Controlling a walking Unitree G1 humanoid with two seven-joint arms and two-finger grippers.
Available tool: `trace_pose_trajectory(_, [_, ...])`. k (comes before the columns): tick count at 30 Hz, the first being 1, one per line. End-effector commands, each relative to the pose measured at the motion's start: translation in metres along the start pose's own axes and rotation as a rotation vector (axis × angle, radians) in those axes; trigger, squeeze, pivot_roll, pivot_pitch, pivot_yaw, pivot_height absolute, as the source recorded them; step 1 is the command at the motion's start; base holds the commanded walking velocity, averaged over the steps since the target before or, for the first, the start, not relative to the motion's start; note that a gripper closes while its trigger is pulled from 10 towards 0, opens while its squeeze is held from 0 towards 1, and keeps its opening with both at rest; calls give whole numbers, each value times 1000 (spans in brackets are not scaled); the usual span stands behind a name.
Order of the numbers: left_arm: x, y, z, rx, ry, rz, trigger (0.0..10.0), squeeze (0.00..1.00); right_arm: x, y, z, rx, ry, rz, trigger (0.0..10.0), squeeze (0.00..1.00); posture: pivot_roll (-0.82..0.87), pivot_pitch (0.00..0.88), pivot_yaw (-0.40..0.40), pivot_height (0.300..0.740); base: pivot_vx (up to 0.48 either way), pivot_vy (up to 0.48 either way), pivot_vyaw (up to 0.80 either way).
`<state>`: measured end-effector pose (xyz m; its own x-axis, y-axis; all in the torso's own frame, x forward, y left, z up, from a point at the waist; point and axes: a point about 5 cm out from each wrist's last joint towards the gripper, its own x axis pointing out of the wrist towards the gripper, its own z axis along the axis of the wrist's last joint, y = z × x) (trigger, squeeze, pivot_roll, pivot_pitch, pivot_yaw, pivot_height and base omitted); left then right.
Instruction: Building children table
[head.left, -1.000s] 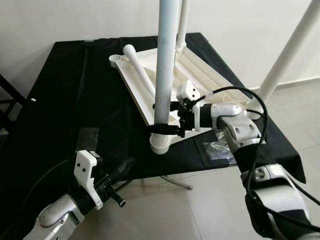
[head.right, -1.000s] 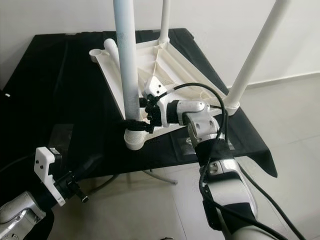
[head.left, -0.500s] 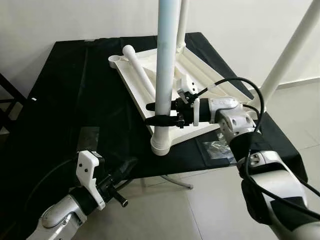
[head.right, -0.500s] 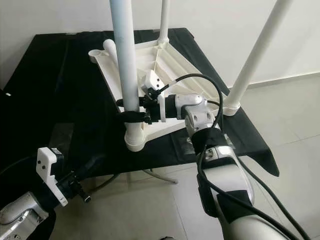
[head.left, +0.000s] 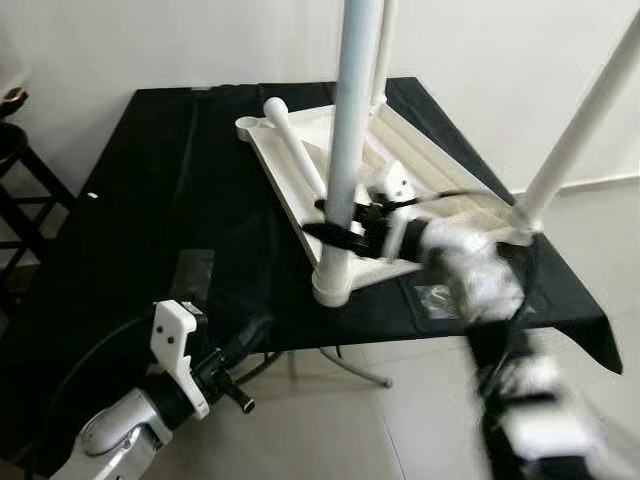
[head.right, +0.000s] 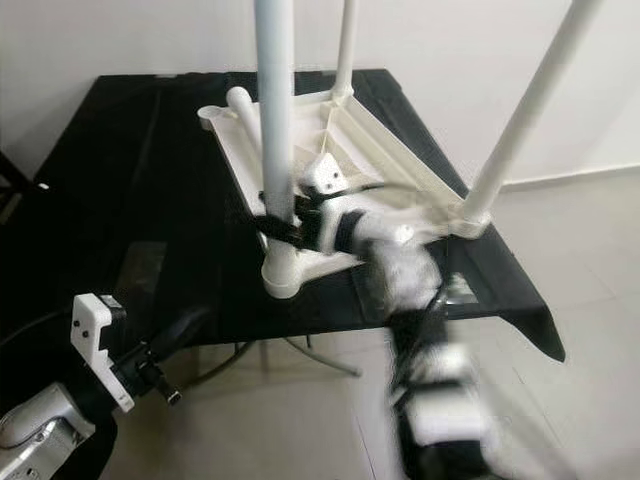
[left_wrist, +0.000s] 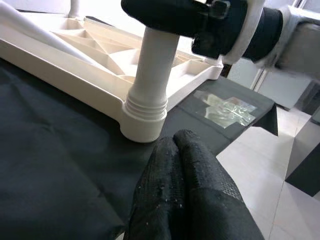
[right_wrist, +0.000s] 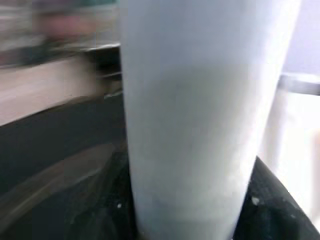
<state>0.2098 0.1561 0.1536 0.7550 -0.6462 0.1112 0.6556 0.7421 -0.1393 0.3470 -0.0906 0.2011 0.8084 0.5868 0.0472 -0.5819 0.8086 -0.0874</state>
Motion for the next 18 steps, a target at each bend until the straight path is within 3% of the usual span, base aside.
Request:
trace_pose_trajectory(1, [-4,4,-1,1,18,6,10000,0,-16,-7,-31,12,174,-175,0,0,-37,121,10,740,0,0,0])
trace_pose_trajectory(3, [-3,7,-2,2,22,7,10000,0,-18,11,-38,23,205,-216,0,0,-43,116,17,740,0,0,0])
trace_pose_trajectory(10, [-3,9,-2,8,20,17,10000,0,-8,6,-32,-4,202,-226,0,0,-22,115,11,740,0,0,0])
trace_pose_trajectory(15, [-2,10,-2,9,18,20,10000,0,-8,10,-28,-10,214,-231,0,0,-16,109,10,740,0,0,0])
trace_pose_trajectory(16, [-2,10,-2,9,18,19,10000,0,-7,13,-25,-32,214,-216,10000,0,-9,100,10,740,0,0,0])
trace_pose_trajectory(18, [-2,10,-3,9,19,18,10000,0,-5,15,-20,-32,193,-185,10000,0,-5,97,8,740,0,0,0])
